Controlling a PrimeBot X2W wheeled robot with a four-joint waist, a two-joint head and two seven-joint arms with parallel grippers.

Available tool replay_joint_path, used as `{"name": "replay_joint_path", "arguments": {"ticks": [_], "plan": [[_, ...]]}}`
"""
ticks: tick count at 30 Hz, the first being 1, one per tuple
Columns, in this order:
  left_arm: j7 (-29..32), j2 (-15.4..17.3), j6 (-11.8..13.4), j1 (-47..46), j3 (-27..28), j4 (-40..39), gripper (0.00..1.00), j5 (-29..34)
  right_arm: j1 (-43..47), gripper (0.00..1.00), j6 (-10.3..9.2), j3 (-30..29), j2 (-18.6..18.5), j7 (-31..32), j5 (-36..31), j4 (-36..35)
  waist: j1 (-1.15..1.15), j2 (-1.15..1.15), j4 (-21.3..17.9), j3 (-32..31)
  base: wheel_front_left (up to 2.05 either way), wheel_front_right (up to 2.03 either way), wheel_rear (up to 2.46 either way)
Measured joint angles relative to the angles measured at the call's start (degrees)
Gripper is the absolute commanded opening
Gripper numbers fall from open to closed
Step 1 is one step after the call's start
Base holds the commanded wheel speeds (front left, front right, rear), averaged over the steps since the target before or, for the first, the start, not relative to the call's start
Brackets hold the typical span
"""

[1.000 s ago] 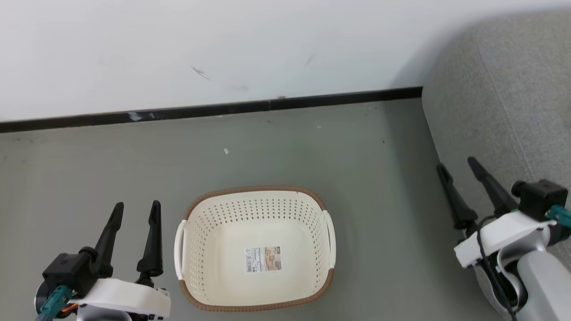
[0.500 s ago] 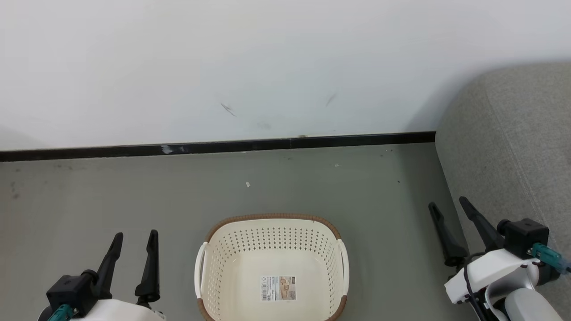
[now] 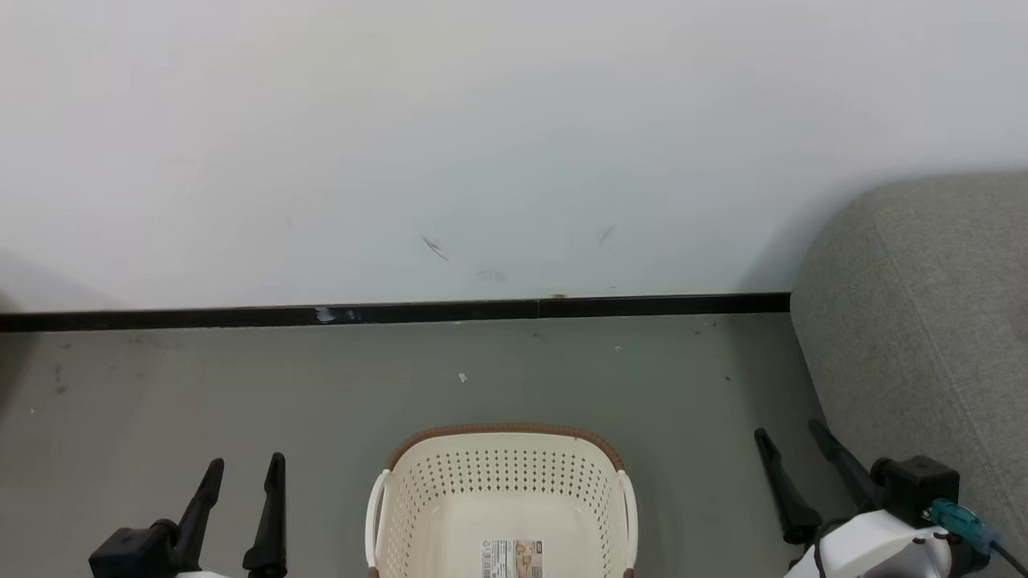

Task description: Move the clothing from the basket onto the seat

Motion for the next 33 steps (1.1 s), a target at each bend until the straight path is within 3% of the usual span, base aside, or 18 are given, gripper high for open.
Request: {"name": "replay_joint_path", "arguments": {"ticks": [28, 29, 33], "plan": [[0.0, 0.5, -0.1, 2.5, -0.1, 0.0, 1.00, -0.1, 3.4, 1.00, 0.00, 1.0, 1.4, 0.0, -2.5, -2.2, 0.00, 0.00, 0.8, -2.7, 0.00, 0.00, 0.00], [0.0, 0.6, -0.4, 2.6, -0.2, -0.1, 0.00, -0.1, 3.4, 0.00, 0.00, 1.0, 1.5, 0.0, -2.6, -2.4, 0.00, 0.00, 0.8, -2.7, 0.00, 0.00, 0.00], [0.1, -1.0, -0.5, 3.3, -1.0, 2.0, 0.00, -0.1, 4.5, 0.00, -0.02, 1.3, 2.1, 0.1, -2.6, -0.3, 0.00, 0.00, 0.8, -2.7, 0.00, 0.00, 0.00]]}}
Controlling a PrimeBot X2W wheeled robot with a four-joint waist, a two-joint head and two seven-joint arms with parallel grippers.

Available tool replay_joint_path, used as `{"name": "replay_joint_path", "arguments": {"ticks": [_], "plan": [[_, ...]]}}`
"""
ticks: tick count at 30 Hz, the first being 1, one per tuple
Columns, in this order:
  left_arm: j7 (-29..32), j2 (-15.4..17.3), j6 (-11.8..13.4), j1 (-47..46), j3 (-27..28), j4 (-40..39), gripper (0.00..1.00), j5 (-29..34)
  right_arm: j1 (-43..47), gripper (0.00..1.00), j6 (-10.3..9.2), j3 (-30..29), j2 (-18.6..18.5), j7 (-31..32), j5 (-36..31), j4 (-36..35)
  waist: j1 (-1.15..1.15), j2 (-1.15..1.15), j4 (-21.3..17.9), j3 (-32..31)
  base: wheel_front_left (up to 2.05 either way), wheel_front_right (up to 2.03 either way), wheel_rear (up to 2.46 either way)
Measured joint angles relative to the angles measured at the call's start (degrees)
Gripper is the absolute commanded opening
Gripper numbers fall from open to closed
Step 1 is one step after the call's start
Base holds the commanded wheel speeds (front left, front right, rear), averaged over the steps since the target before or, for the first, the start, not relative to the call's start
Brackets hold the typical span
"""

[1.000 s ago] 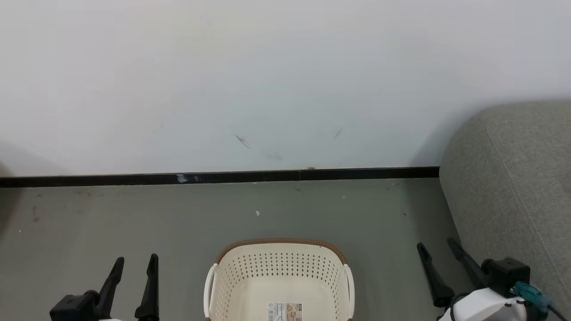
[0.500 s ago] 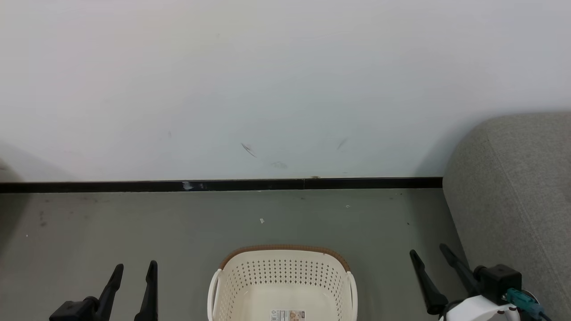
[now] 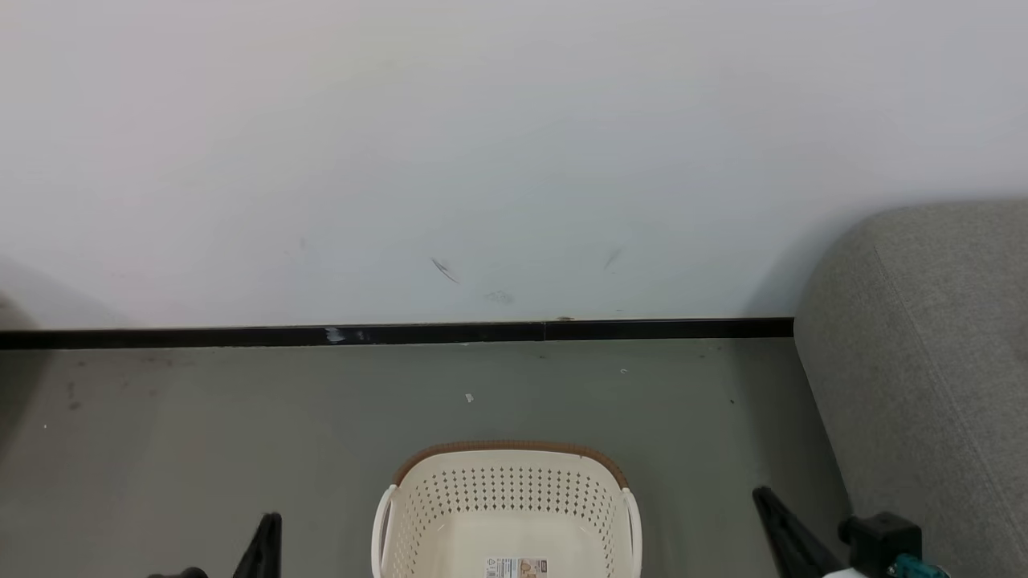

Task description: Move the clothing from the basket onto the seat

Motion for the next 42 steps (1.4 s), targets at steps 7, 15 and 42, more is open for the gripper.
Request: {"name": "replay_joint_path", "arguments": {"ticks": [7, 15, 42], "plan": [[0.6, -1.5, -0.1, 1.0, 0.0, 1.2, 0.00, -1.9, 1.6, 0.00, 0.00, 0.2, 0.4, 0.0, 2.1, 1.2, 0.00, 0.00, 0.0, 0.1, 0.00, 0.00, 0.00], [2.1, -2.2, -1.1, 1.0, 1.5, 1.6, 0.00, -7.2, 1.5, 0.00, 0.00, -0.1, 0.4, 0.6, 8.7, 0.5, 0.01, 0.00, -0.1, 0.3, 0.00, 0.00, 0.00], [7.6, -4.7, -5.5, -0.9, 7.3, 2.9, 0.00, -23.4, 0.7, 0.00, 0.00, -4.1, 0.6, 7.1, 35.6, -0.2, 0.99, 0.00, -0.6, 0.8, 0.00, 0.00, 0.00]]}}
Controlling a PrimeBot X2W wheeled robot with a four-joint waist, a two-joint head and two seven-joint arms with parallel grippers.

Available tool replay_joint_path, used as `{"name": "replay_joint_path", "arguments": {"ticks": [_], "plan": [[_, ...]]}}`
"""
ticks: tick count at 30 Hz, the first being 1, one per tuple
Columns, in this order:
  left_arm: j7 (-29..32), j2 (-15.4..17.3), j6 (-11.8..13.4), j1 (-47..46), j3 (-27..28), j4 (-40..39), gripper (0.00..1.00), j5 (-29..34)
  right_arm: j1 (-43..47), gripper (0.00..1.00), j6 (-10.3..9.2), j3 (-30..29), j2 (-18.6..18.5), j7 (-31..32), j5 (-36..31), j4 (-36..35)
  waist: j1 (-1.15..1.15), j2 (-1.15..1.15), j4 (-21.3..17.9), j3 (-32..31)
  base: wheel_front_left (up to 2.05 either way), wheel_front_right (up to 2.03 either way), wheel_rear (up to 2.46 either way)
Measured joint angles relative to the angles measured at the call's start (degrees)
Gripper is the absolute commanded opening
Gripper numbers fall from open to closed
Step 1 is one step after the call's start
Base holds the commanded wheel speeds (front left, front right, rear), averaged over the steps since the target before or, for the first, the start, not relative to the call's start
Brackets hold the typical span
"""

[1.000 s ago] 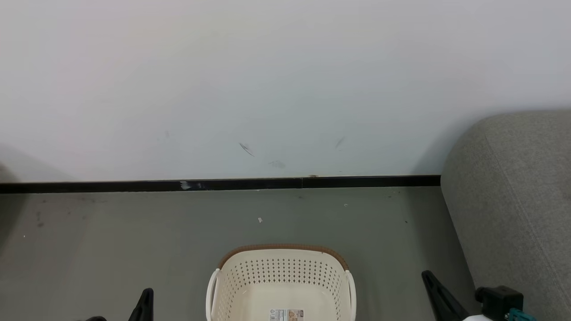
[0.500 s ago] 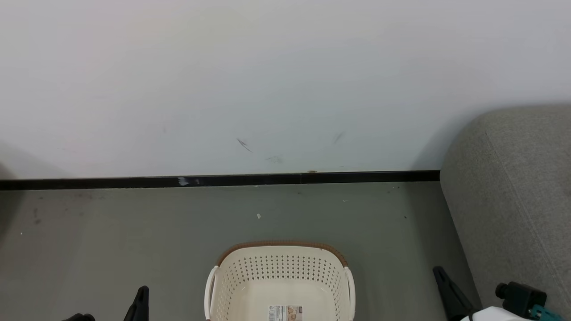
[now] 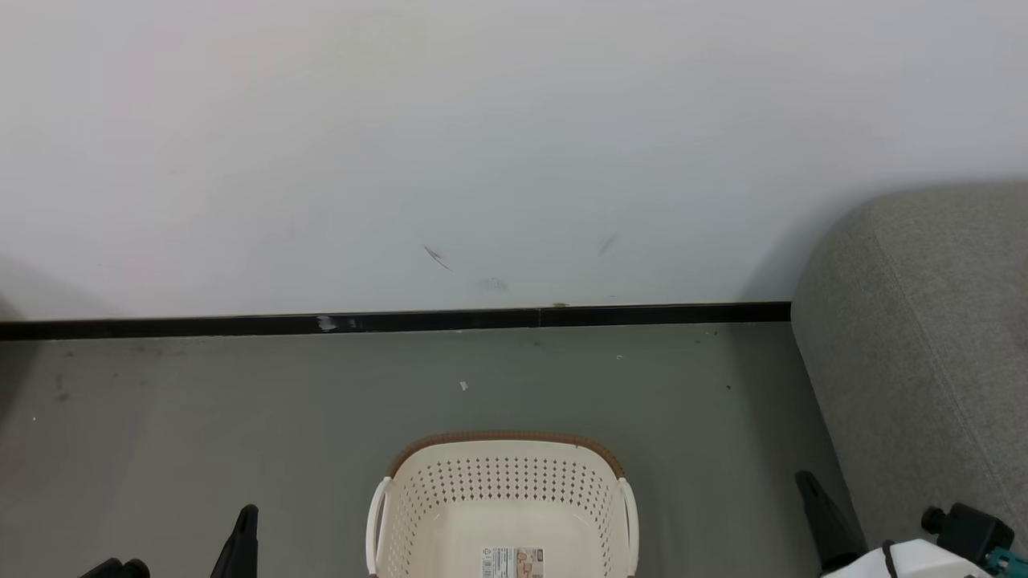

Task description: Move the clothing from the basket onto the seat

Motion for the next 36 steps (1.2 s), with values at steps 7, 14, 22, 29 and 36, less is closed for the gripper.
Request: {"name": "replay_joint_path", "arguments": {"ticks": [7, 14, 22, 29, 36], "plan": [[1.5, -0.8, -0.8, -0.6, 1.4, 0.7, 0.00, -4.0, -0.9, 0.00, 0.00, -0.9, -0.1, 1.2, 6.1, 0.0, -0.04, 0.00, -0.1, 0.2, 0.00, 0.00, 0.00], [2.6, -1.4, -2.1, -1.5, 2.7, 1.5, 0.00, -8.1, -1.2, 0.00, 0.00, -1.7, -0.2, 2.6, 12.3, 0.2, -0.37, 0.00, -0.2, 0.6, 0.00, 0.00, 0.00], [4.3, -2.3, -3.4, -2.8, 4.5, 2.5, 0.00, -13.2, -3.0, 0.00, 0.00, -2.8, -0.3, 4.1, 20.0, 0.6, -0.78, 0.00, -0.3, 1.4, 0.00, 0.00, 0.00], [5.5, -2.8, -4.1, -3.8, 5.8, 3.1, 0.00, -16.7, -3.3, 0.00, 0.00, -3.5, -0.3, 5.3, 25.2, 0.7, -0.89, 0.00, -0.4, 1.8, 0.00, 0.00, 0.00], [6.7, -3.4, -5.1, -4.9, 7.2, 3.7, 0.00, -20.6, -4.5, 0.00, 0.00, -4.2, -0.4, 6.6, 31.2, 0.8, -0.92, 0.00, -0.5, 2.2, 0.00, 0.00, 0.00]]}}
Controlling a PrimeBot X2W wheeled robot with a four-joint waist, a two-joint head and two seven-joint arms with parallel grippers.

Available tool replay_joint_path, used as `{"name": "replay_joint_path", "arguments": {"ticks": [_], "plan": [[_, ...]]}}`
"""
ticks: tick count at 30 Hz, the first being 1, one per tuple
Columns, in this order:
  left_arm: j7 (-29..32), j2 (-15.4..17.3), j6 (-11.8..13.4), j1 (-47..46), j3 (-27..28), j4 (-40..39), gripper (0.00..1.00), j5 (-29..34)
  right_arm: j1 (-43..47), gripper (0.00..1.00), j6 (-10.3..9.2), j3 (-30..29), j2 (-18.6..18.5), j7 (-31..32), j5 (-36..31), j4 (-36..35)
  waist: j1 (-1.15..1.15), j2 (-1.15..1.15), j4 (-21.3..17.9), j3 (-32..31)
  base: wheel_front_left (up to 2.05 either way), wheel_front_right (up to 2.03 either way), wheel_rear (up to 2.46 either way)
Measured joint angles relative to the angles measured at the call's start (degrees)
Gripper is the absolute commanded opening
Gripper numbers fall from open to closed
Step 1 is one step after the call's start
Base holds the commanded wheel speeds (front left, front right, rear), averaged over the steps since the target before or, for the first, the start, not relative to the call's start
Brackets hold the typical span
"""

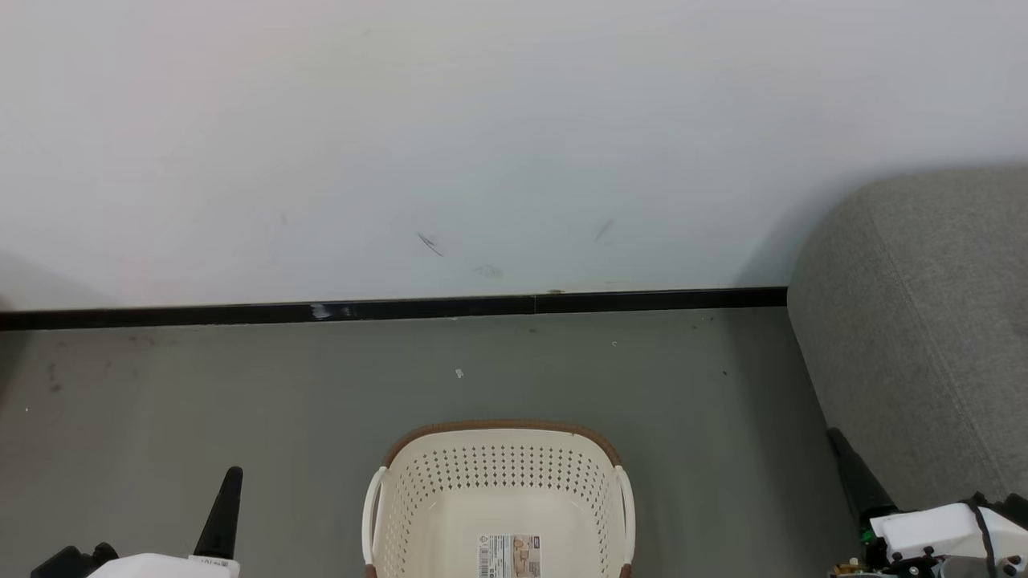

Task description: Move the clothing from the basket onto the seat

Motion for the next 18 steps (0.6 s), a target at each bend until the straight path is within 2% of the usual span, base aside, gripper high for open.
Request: {"name": "replay_joint_path", "arguments": {"ticks": [18], "plan": [[3.3, -1.7, -3.0, -2.3, 3.7, 2.0, 0.00, -10.3, -1.7, 0.00, 0.00, -2.2, -0.1, 3.1, 15.5, 0.2, -0.02, 0.00, -0.3, 0.8, 0.00, 0.00, 0.00]]}}
